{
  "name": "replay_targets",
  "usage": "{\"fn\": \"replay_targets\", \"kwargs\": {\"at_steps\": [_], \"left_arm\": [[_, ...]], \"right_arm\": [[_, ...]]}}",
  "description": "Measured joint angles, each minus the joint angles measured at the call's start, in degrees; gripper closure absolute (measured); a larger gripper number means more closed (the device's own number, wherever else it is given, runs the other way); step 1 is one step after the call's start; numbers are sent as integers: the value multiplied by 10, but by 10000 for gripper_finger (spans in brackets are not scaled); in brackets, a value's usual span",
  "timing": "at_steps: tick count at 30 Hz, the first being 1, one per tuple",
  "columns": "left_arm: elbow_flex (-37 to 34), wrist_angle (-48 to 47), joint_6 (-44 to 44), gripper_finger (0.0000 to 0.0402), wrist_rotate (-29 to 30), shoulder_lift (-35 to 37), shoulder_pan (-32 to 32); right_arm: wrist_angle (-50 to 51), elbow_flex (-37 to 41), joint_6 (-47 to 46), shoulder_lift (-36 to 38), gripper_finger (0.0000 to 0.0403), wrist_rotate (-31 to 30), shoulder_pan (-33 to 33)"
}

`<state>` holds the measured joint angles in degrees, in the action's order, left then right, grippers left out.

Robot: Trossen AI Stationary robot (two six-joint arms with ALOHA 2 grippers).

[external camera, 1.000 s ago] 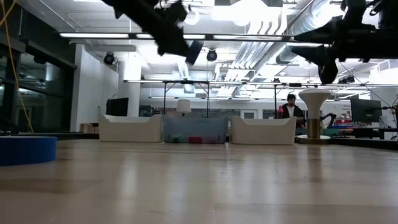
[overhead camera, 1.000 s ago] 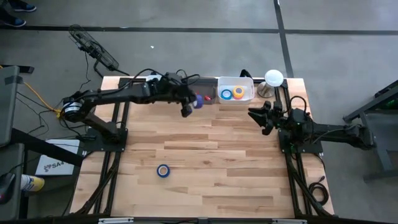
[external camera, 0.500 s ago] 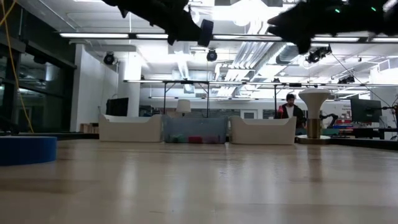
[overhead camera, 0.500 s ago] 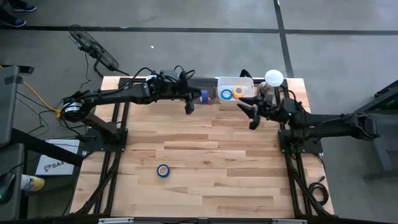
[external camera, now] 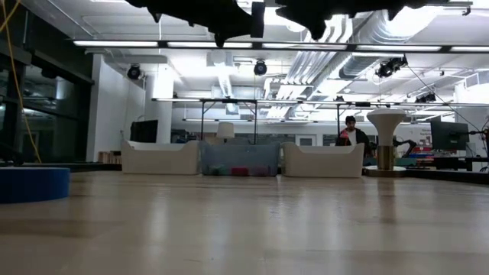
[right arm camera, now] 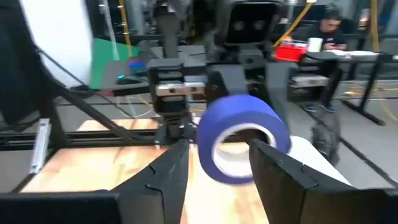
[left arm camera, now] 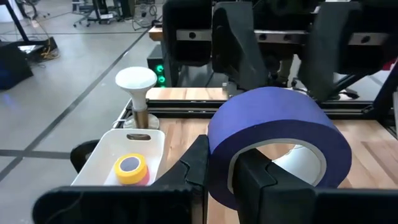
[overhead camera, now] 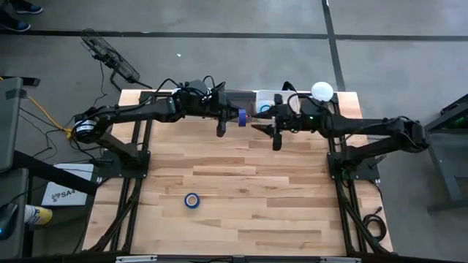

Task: Pick and place Stapler, Stapler remover, tape
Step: Put the violet tape into the right white bin

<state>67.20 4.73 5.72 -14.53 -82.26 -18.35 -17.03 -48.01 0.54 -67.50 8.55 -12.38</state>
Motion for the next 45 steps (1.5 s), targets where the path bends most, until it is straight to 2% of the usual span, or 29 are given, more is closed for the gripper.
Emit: {"fn": "replay_targets", "kwargs": {"at_steps": [9,21,25,36,41,45], "left_arm": [[0,11,-1,368,-4,0,0],[0,29,-1,368,-3,0,0],[0,29,0,368,-1,0,0],[0,28,-4,368,-1,0,0],[0,28,-4,366,0,0,0],[0,26,-6,332,2,0,0]], "right_arm": [[-2,-38,-5,-63,209,22,0],[-38,-38,-6,-83,214,48,0],[-38,-38,-7,-83,241,47,0],[-48,-38,-3,-83,368,49,0],[-48,-38,-3,-83,371,50,0],[-48,-38,-9,-83,371,49,0]]}}
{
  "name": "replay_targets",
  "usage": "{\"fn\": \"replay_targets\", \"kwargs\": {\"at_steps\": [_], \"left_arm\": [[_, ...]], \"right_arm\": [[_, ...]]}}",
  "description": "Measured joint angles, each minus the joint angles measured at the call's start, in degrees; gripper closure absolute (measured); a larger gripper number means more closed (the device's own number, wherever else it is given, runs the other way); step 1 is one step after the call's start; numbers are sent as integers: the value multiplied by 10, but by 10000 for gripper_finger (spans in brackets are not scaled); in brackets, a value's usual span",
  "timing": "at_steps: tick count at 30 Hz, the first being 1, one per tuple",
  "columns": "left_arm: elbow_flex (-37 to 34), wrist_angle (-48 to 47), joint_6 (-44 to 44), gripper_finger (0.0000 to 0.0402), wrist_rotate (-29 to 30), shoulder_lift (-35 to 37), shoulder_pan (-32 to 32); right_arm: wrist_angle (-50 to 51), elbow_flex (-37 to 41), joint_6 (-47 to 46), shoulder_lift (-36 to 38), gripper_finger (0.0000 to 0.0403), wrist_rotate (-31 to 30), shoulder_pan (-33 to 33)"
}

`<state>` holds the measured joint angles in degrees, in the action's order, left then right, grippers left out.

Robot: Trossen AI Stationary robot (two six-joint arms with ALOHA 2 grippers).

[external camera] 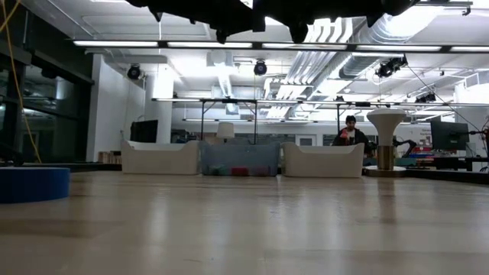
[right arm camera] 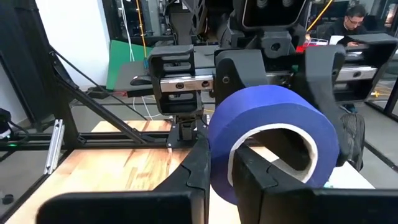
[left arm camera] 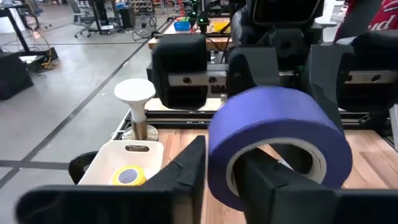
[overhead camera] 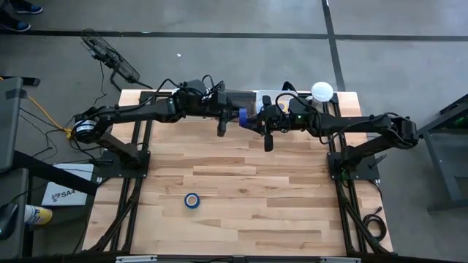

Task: Pick and place Stapler, Stapler remover, tape
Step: Put the violet tape into the right white bin

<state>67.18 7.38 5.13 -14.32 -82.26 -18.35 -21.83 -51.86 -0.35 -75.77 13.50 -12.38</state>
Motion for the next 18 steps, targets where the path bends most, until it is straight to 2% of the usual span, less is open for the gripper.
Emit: {"fn": "replay_targets", "kwargs": {"at_steps": [14,18], "left_arm": [[0,0,-4,174,-13,0,0],[0,-30,4,152,21,14,-1]], "right_arm": [[5,0,-14,1,371,-11,-4],[46,0,-30,12,371,-33,-13]]}}
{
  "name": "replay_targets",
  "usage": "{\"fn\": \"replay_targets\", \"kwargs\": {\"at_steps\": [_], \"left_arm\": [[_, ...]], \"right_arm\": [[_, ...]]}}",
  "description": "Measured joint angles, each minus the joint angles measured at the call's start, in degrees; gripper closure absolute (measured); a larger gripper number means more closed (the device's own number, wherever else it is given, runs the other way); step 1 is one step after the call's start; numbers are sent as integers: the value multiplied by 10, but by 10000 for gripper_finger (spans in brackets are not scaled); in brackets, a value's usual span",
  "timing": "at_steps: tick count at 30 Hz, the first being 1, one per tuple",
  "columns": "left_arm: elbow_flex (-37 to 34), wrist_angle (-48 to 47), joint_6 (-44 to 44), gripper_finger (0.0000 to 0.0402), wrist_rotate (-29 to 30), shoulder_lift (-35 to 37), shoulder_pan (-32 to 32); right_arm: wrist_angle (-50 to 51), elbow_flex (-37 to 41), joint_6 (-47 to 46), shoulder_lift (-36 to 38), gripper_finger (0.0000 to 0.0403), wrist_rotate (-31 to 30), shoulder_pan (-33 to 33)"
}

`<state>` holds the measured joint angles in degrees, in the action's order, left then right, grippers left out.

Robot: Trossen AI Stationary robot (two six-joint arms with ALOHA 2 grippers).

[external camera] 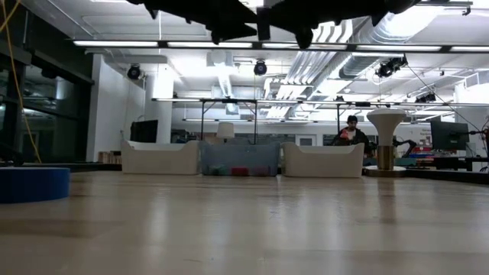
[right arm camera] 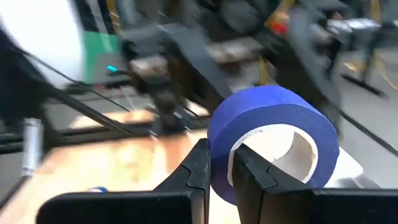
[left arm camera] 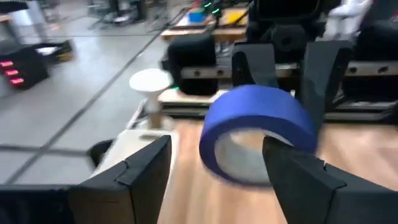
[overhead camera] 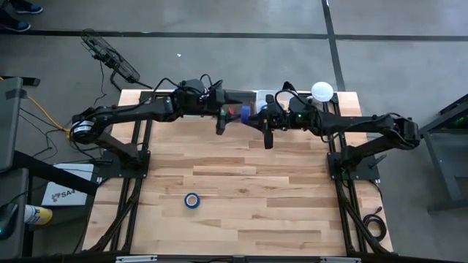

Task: Pick and place Stapler, Stapler remover, tape
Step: Put the violet tape into the right white bin

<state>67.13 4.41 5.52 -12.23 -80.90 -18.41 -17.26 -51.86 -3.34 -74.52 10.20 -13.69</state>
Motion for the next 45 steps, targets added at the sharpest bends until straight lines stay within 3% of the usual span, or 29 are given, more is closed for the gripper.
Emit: {"fn": "replay_targets", "kwargs": {"at_steps": [9,18,23,31,40,45], "left_arm": [[0,-112,32,148,175,63,0],[0,-135,28,148,233,85,0],[0,-156,15,147,234,85,0],[0,-171,-2,147,235,84,0],[0,-213,-29,147,235,84,1],[0,-233,-33,147,235,84,1]], "right_arm": [[145,0,-62,29,372,-91,-58],[228,2,-134,18,372,-198,-140],[221,2,-172,-20,371,-156,-195],[266,-48,-191,-141,372,-8,-264],[517,-250,-61,-267,372,-4,-269],[662,-344,5,-332,372,-36,-269]]}}
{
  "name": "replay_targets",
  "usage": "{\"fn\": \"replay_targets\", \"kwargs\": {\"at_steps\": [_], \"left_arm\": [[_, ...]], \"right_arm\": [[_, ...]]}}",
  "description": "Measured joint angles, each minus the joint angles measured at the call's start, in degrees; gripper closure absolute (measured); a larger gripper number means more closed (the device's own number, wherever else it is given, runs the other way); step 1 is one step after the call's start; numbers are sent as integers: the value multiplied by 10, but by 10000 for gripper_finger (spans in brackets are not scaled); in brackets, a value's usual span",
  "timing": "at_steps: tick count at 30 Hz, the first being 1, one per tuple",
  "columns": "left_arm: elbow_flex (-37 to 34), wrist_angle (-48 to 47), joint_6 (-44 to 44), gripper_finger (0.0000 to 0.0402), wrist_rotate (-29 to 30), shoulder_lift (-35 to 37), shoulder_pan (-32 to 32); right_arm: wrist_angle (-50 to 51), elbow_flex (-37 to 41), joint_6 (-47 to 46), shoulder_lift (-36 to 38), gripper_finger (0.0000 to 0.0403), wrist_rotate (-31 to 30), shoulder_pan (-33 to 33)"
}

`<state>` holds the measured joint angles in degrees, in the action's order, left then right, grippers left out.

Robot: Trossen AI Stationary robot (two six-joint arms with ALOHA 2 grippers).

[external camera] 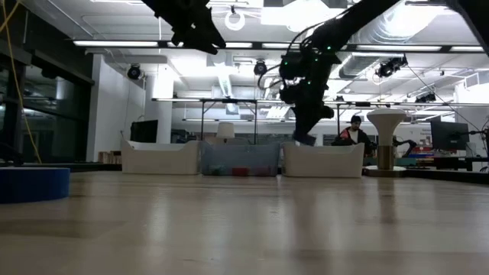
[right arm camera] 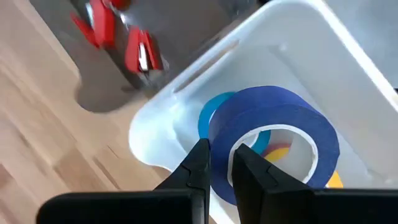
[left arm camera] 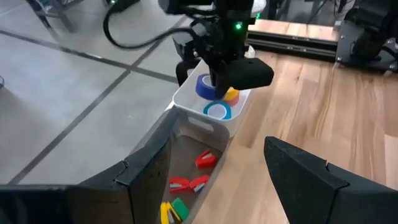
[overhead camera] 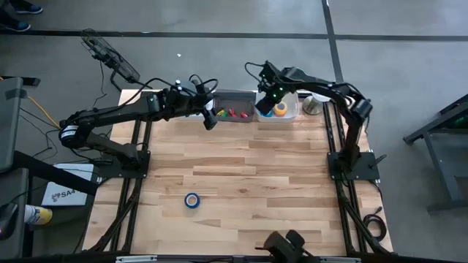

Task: Pick and place Stapler, Stapler remover, tape
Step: Put the violet tape into the right white bin

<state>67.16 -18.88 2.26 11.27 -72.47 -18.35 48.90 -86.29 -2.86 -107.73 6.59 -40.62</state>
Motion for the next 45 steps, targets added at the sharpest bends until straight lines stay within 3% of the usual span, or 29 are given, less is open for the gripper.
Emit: {"fn": "replay_targets", "kwargs": {"at_steps": [9,30,45], "left_arm": [[0,-19,-11,147,0,0,0],[0,-19,-11,147,0,0,0],[0,-19,-11,147,0,0,0]], "right_arm": [[32,-26,63,-52,372,-5,2],[41,-26,188,-78,368,11,12],[49,-26,198,-78,265,-51,33]]}}
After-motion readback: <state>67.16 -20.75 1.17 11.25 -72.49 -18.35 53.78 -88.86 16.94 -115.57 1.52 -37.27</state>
